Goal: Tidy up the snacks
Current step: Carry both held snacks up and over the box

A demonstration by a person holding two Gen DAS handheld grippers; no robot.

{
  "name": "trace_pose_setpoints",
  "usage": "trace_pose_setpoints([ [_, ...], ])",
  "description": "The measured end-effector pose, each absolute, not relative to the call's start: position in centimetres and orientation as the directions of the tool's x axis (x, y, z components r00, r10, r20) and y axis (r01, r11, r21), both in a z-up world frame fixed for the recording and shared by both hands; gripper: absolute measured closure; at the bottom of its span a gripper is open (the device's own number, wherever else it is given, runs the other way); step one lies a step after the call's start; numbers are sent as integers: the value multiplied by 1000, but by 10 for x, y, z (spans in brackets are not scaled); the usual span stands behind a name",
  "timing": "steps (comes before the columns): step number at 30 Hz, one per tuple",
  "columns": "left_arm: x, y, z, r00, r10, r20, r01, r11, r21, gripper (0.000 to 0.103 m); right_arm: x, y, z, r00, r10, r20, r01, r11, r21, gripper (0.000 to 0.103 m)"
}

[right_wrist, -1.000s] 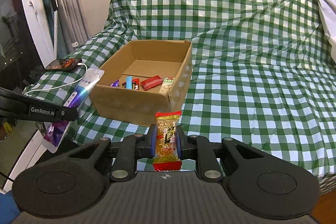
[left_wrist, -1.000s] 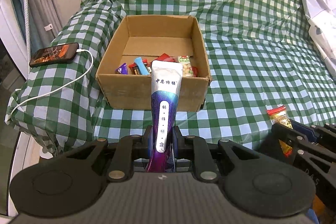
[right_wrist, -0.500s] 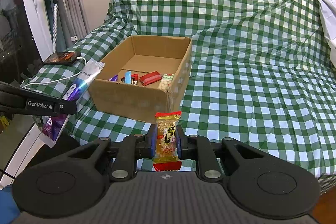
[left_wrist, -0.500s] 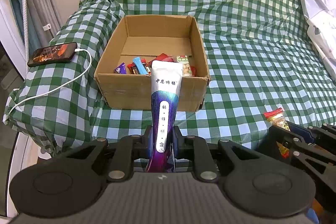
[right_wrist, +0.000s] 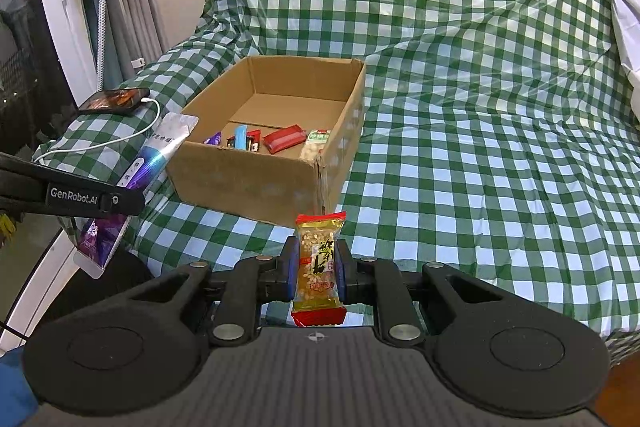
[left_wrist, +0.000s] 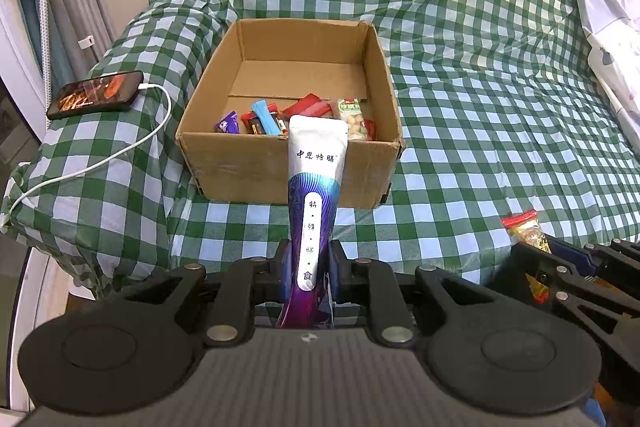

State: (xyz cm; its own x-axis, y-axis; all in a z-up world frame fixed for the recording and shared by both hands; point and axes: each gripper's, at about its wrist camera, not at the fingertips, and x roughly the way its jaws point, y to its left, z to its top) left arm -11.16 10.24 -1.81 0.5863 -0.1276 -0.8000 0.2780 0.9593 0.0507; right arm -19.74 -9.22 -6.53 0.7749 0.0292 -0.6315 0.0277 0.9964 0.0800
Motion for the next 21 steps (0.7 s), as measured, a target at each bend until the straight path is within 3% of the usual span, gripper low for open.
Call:
trace_pose_setpoints([
  [21, -89, 118, -20, 587, -120, -801, 224, 975, 18, 83, -179, -87, -63, 774, 9, -633, 35, 998, 56, 84],
])
